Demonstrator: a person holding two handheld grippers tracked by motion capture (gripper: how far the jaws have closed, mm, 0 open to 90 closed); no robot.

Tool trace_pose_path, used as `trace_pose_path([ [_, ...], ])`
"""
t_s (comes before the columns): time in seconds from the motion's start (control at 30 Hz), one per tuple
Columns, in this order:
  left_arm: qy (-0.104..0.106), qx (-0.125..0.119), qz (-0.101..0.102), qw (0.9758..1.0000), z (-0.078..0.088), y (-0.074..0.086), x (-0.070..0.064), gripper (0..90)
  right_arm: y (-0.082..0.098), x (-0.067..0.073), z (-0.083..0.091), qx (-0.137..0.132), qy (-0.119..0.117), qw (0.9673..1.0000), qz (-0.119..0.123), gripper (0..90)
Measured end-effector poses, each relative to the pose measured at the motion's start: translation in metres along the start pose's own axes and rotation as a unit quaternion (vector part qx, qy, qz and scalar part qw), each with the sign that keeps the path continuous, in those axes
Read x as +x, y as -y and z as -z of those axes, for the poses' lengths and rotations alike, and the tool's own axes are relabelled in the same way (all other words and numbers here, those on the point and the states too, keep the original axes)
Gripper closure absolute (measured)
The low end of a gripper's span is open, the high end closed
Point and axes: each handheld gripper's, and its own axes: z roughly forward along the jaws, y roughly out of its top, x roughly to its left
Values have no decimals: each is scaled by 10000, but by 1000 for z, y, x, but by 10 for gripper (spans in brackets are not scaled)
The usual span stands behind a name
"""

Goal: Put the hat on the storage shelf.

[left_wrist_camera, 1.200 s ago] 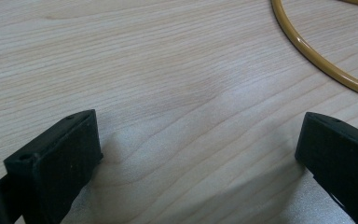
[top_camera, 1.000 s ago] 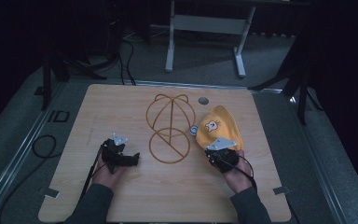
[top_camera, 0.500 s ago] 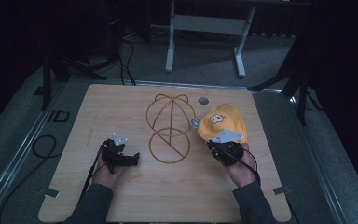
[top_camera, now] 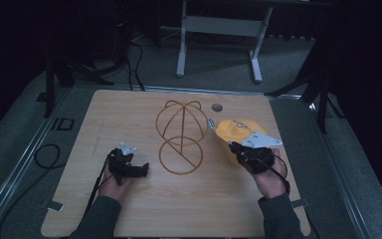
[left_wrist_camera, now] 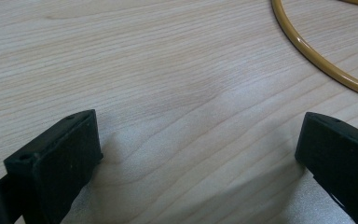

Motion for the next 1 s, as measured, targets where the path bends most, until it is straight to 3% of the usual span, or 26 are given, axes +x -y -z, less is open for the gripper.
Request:
trace_pose_path([
  [0.23, 0, -4, 0, 10000, 0, 0, 0, 1, 2, -9, 12, -117, 39, 9998, -132, 838],
  [0.33, -1, -14, 3, 10000, 0, 0, 0, 1, 10, -11, 13, -13, 96, 9998, -177, 827],
  [0.47, -2, -14, 2, 10000, 0, 0, 0, 1, 21, -18, 19, 177, -160, 9994, -231, 739],
  [0.6, -4, -12, 2, 10000, 0, 0, 0, 1, 23, -22, 22, 274, -157, 9992, -227, 718],
  [1.0, -2, 0, 0, 10000, 0, 0, 0, 1, 18, -29, 10, 548, -235, 9978, -293, 716],
])
